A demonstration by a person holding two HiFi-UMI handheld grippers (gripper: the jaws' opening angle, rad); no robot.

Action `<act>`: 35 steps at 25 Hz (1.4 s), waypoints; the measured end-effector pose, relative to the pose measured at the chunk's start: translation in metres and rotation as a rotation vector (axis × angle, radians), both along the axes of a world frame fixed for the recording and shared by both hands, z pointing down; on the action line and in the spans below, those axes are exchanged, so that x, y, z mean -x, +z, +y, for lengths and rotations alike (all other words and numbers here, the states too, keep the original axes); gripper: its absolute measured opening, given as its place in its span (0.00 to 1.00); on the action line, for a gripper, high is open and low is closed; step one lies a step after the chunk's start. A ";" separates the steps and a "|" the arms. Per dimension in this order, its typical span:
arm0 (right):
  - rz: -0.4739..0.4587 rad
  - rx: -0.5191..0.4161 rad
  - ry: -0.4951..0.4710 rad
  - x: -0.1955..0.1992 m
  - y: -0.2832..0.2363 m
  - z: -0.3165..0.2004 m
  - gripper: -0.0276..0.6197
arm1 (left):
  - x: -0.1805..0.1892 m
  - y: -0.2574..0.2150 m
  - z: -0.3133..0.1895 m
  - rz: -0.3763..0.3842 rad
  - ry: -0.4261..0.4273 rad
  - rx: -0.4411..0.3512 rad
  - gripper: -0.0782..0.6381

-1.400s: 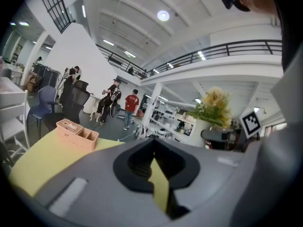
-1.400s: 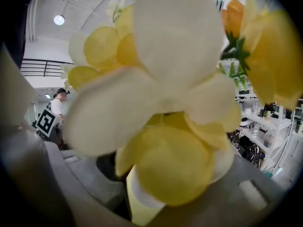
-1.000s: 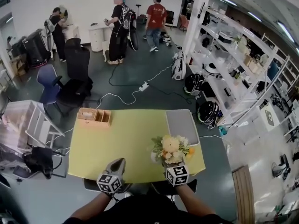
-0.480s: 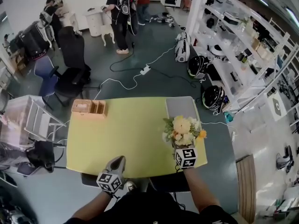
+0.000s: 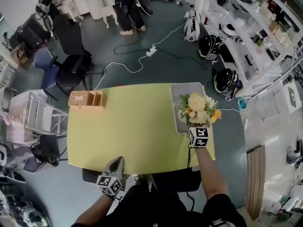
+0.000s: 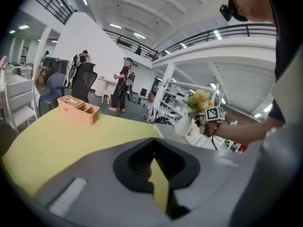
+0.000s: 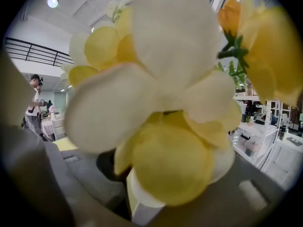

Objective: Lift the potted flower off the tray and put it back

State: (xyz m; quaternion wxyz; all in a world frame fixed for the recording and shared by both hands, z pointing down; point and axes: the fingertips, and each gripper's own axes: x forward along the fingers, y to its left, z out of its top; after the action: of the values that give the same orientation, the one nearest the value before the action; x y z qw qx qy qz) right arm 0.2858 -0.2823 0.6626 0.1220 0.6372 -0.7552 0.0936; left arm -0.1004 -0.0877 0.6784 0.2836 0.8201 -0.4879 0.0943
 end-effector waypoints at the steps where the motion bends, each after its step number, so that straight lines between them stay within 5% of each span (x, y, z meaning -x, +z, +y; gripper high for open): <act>1: 0.004 0.000 0.006 -0.010 0.007 -0.008 0.36 | -0.004 0.002 -0.001 -0.005 -0.005 0.009 0.12; 13: -0.009 0.045 0.110 -0.094 0.091 -0.074 0.36 | -0.029 0.034 -0.003 -0.049 -0.019 0.074 0.12; 35: -0.044 0.042 0.150 -0.108 0.123 -0.091 0.38 | -0.034 0.047 -0.006 -0.053 -0.023 0.105 0.12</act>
State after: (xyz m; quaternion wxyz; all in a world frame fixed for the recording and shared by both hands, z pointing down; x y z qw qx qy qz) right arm 0.3936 -0.3731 0.7856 0.1116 0.6870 -0.7057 0.1324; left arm -0.0663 -0.0936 0.7253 0.3145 0.7956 -0.4990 0.1382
